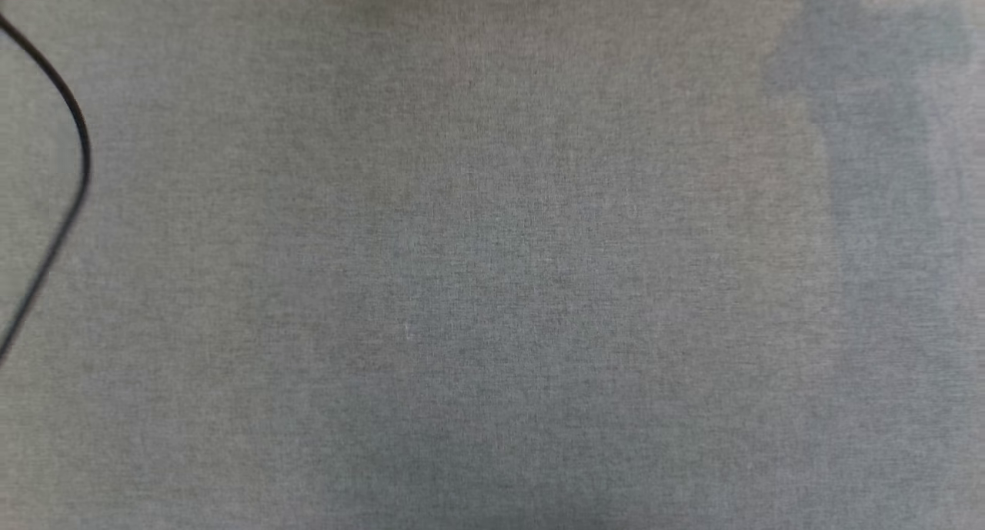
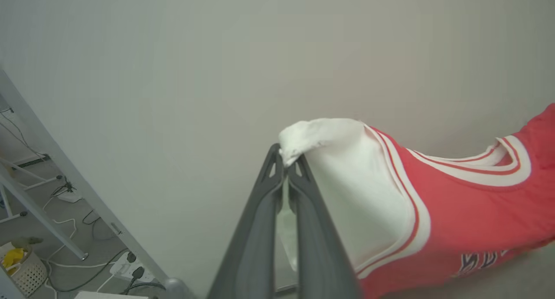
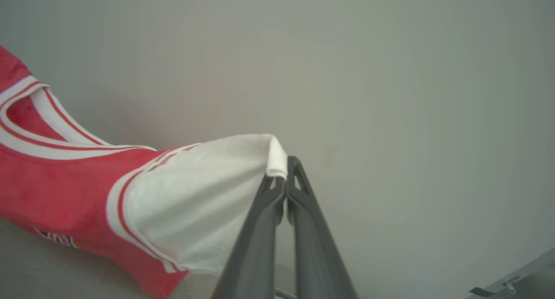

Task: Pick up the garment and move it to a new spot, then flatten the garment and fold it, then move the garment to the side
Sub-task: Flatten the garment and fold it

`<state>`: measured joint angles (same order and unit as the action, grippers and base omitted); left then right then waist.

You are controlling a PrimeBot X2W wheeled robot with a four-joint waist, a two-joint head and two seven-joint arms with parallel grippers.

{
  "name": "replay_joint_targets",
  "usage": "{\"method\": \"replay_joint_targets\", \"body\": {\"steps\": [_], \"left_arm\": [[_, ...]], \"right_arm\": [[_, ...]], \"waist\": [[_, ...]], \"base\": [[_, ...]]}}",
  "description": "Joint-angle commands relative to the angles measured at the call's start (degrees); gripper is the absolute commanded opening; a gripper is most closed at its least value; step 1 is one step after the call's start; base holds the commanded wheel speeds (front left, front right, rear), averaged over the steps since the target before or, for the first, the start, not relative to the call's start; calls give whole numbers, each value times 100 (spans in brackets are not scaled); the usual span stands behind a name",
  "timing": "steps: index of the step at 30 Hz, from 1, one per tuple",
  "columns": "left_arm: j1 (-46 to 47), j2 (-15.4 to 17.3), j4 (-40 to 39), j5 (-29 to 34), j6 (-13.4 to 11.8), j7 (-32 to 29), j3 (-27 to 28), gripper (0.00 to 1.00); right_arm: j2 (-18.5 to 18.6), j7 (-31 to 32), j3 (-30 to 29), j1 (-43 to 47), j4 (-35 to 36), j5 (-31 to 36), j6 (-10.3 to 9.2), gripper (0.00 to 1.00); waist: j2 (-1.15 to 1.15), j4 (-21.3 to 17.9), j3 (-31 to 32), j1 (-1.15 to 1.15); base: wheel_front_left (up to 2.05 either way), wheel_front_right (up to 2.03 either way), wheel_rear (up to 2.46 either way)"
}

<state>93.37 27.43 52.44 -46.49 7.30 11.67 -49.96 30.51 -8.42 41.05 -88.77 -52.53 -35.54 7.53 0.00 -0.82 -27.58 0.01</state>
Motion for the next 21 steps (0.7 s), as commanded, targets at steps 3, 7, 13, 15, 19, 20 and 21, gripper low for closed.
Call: {"method": "replay_joint_targets", "body": {"steps": [3, 7, 13, 15, 19, 20, 21], "left_arm": [[-802, 67, -73, -160, 12, 164, -76, 0], [-1726, 96, -288, -267, 4, 267, -122, 0], [-3211, 221, -789, -428, -187, 321, -90, 0], [-3735, 286, -1021, -454, -283, 327, -87, 0], [-4831, 464, -1543, -569, -500, 330, -33, 0], [-5116, 521, -1697, -585, -589, 330, 15, 0], [-5358, 563, -1805, -595, -626, 331, -4, 0]], "right_arm": [[-8, -192, 239, 703, 103, -306, -4, 0], [82, -312, 538, 1566, 321, -638, -4, 0], [308, -465, 885, 2884, 758, -999, -4, 0], [410, -487, 977, 3346, 927, -1094, -4, 0], [636, -540, 970, 4197, 1203, -1279, -4, 0], [691, -548, 946, 4445, 1268, -1345, -4, 0], [739, -551, 944, 4636, 1323, -1379, -4, 0]], "waist": [[0, 0, 521, -1], [0, 36, 869, -1], [0, 53, 1393, -1], [0, 67, 1551, -1], [0, 68, 1819, -1], [0, 72, 1876, -1], [0, 73, 1915, -1]], "base": [[0, 0, 0], [0, 0, 0], [0, 0, 0], [0, 0, 0], [0, 0, 0], [0, 0, 0], [0, 0, 0]]}}
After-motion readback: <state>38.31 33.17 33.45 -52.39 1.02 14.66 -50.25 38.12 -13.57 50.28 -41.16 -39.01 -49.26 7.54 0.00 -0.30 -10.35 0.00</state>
